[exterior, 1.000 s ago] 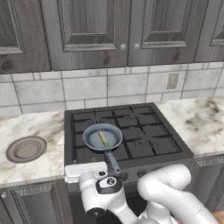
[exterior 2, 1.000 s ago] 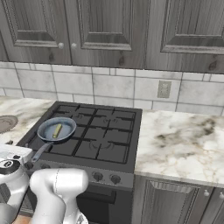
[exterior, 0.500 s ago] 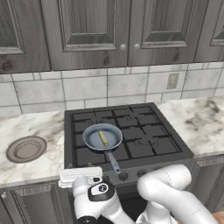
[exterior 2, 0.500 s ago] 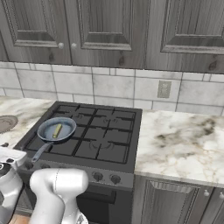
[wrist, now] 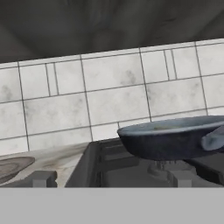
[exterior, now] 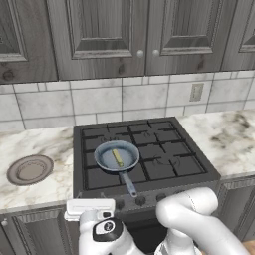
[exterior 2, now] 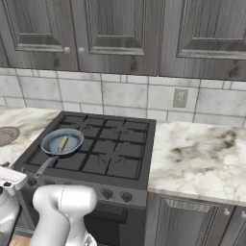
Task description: Pick up the butter stick and place it in the pan. Then turn on the burner for the pan.
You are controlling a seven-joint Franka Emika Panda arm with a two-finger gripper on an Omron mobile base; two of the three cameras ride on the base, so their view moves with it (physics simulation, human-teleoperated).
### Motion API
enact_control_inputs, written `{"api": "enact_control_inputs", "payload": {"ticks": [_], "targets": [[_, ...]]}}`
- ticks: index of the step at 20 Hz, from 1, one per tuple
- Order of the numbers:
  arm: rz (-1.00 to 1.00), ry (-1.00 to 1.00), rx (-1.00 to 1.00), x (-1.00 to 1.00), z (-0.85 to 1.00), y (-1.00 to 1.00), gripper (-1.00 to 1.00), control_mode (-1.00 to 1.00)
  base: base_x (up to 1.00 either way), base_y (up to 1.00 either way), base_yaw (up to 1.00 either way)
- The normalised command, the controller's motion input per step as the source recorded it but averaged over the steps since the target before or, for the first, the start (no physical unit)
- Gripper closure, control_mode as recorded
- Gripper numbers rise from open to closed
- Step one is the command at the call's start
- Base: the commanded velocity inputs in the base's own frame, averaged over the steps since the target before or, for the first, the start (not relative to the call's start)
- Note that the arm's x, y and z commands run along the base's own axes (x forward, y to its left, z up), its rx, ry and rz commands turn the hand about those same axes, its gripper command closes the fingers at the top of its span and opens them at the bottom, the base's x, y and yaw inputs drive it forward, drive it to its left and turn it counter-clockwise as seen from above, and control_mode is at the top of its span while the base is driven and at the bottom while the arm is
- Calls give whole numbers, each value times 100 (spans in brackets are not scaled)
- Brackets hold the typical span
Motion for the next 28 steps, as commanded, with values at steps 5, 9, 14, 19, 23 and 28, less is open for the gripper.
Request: {"api": "enact_control_inputs", "payload": {"ticks": [5,9,14,19,23,28], "targets": [[0,-4,0,0,-41,0,-100,-100,0,0,0],[0,0,0,0,-28,-1,-100,-100,0,0,0],[0,0,0,0,-35,0,-100,-100,0,0,0],[0,0,0,3,-32,-1,-100,-100,0,0,0],[0,0,0,4,-34,-3,-100,-100,0,0,0],[0,0,0,14,-28,-1,-100,-100,0,0,0]]}}
